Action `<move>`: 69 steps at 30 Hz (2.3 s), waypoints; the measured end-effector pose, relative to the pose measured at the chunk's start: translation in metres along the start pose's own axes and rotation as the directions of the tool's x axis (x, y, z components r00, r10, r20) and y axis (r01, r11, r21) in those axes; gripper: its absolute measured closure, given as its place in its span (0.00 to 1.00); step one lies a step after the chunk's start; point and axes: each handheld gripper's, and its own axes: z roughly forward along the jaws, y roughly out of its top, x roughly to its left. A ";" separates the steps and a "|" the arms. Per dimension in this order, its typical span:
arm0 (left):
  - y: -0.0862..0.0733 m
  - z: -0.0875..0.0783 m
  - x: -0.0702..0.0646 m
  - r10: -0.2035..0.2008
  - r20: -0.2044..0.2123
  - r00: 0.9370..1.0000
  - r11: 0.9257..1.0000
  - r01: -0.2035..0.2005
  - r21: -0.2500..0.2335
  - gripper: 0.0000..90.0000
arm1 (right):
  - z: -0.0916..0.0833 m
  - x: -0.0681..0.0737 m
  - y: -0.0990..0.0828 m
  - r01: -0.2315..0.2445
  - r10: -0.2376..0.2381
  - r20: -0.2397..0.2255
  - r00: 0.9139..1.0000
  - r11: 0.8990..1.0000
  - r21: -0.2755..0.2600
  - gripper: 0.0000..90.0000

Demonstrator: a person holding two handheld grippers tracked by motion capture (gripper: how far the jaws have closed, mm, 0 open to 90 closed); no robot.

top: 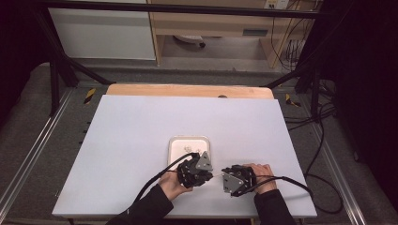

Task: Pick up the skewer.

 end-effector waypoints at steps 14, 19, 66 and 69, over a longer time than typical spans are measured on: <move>0.000 0.000 0.005 -0.020 0.006 1.000 1.000 0.020 0.005 0.97 | -0.002 0.002 0.002 0.065 -0.065 -0.005 0.998 0.998 0.025 0.99; 0.003 0.002 0.008 -0.022 0.008 1.000 0.997 0.021 0.068 0.92 | -0.001 0.002 0.005 0.090 -0.090 -0.010 0.996 0.995 0.051 0.99; -0.024 -0.015 0.018 -0.038 -0.081 0.996 0.980 0.053 0.189 0.98 | -0.014 -0.022 -0.018 -0.524 0.521 -0.057 0.852 0.850 -0.060 0.32; -0.030 -0.023 0.021 -0.056 -0.087 0.995 0.985 0.070 0.159 0.98 | -0.015 -0.022 -0.022 -0.577 0.574 -0.060 0.817 0.815 -0.055 0.25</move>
